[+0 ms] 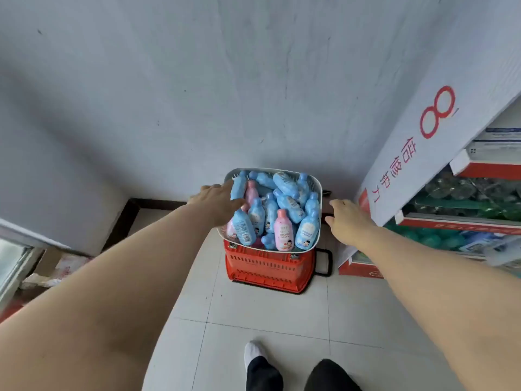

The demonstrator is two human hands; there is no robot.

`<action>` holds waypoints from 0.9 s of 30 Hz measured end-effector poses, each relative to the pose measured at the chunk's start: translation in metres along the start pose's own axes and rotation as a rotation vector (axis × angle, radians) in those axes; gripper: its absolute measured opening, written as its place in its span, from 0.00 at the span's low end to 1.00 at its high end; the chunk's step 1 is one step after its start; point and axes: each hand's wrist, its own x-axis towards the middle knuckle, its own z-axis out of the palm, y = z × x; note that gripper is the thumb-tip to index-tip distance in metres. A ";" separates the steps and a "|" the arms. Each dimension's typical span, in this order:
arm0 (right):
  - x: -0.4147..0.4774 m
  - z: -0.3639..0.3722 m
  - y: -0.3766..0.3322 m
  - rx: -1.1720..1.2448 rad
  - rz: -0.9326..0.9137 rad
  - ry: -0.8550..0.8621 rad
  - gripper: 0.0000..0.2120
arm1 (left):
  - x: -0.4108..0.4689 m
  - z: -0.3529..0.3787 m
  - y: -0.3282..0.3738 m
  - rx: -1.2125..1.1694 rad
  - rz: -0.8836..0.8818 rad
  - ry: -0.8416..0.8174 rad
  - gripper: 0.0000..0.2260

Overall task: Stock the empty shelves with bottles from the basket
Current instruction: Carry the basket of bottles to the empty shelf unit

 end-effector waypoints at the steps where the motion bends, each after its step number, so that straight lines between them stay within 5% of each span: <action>1: 0.003 0.003 -0.004 0.001 0.027 -0.005 0.21 | 0.007 -0.003 -0.005 -0.005 -0.007 -0.013 0.27; 13: 0.073 0.035 -0.006 0.116 0.170 -0.006 0.19 | 0.117 0.030 -0.032 -0.077 0.001 -0.111 0.21; 27: 0.165 0.102 0.017 0.405 0.353 -0.053 0.21 | 0.216 0.091 -0.057 -0.263 -0.237 -0.184 0.21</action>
